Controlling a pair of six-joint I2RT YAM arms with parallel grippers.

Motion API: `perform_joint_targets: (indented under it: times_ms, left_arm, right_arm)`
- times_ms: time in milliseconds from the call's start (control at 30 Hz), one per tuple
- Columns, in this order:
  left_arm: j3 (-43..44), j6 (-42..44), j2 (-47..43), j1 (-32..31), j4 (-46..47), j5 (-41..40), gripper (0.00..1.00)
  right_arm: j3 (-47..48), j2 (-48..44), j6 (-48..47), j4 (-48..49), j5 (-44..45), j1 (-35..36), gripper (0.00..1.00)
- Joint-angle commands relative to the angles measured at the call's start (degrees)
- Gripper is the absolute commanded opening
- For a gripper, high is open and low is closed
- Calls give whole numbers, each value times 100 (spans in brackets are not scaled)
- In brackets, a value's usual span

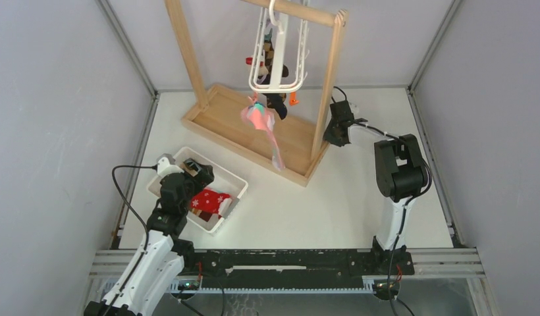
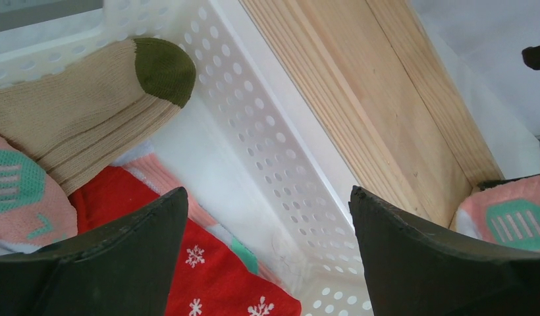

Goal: Clip the socks to the hanger
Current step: Move the clothesline to the center of the board.

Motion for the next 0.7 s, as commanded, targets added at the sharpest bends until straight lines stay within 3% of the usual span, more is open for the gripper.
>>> perform_joint_targets:
  times_ms: [0,167,200,267,300,367,533,667]
  left_arm:
    - [157,-68,59,-24,388,101,95]
    - [143,-61,81,-23,414,135,95]
    - [140,-67,84,-25,441,139,95]
    - [151,-81,94,-29,486,166,95]
    - [161,-101,110,-27,526,186,96]
    - [221,-132,146,-27,601,246,96]
    - [742,-179,456,-42,863,359,99]
    - [1817,139,1143,-29,517,300,99]
  right_arm:
    - [-256,-276,64,-389,439,-179,0]
    - [-828,-484,286,11,139,-515,2]
    - [-836,-493,291,-16,127,-577,13]
    - [-902,-598,170,76,-69,-640,53]
    - [-959,-684,146,135,-109,-639,66]
    - [-1099,-924,123,257,-154,-587,80]
    - [-1418,-1685,182,144,219,-347,87]
    - [-2007,-2437,287,238,249,-319,88]
